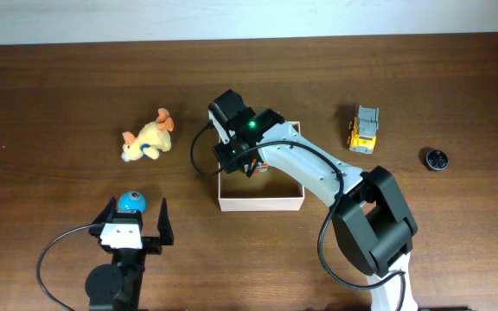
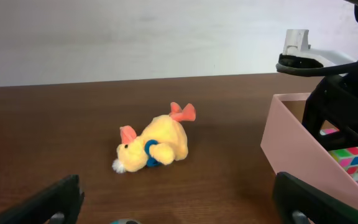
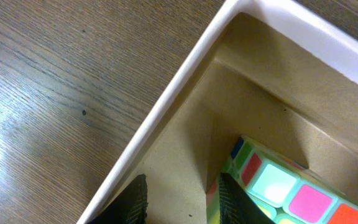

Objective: Pack container

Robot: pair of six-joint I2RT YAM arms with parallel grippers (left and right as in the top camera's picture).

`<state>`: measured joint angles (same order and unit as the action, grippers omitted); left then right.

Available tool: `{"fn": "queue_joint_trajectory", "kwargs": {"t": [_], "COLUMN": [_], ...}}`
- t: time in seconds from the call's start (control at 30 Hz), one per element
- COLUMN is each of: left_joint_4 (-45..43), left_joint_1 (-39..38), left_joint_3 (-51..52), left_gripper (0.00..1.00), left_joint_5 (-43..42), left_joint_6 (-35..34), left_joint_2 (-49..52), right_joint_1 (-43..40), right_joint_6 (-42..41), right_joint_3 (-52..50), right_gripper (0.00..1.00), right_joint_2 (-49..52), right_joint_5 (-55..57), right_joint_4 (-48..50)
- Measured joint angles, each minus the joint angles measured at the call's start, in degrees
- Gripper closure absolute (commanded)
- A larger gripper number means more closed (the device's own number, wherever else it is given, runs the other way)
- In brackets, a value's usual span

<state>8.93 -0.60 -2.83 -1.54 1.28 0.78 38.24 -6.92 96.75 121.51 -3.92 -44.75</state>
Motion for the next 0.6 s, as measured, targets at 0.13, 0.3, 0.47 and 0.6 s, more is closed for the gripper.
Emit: {"fn": "queue_joint_trajectory", "kwargs": {"t": [0.13, 0.3, 0.47, 0.6], "left_joint_4": [0.00, 0.00, -0.02, 0.00], "left_joint_1": [0.00, 0.00, 0.00, 0.00], "left_joint_3": [0.00, 0.00, 0.00, 0.00], "left_gripper": [0.01, 0.01, 0.01, 0.01], "left_joint_5": [0.00, 0.00, 0.00, 0.00], "left_joint_6": [0.00, 0.00, 0.00, 0.00], "left_joint_2": [0.00, 0.00, 0.00, 0.00], "right_joint_1": [-0.33, -1.36, -2.91, -3.76], "right_joint_6": [0.00, 0.04, 0.00, 0.02], "right_joint_3": [0.00, 0.00, 0.00, 0.00], "right_gripper": [0.67, 0.68, 0.68, 0.68], "right_joint_2": [0.00, 0.00, 0.00, 0.00], "right_joint_5": [0.39, 0.52, 1.60, 2.19], "right_joint_4": [-0.09, -1.22, -2.73, -3.48]}}
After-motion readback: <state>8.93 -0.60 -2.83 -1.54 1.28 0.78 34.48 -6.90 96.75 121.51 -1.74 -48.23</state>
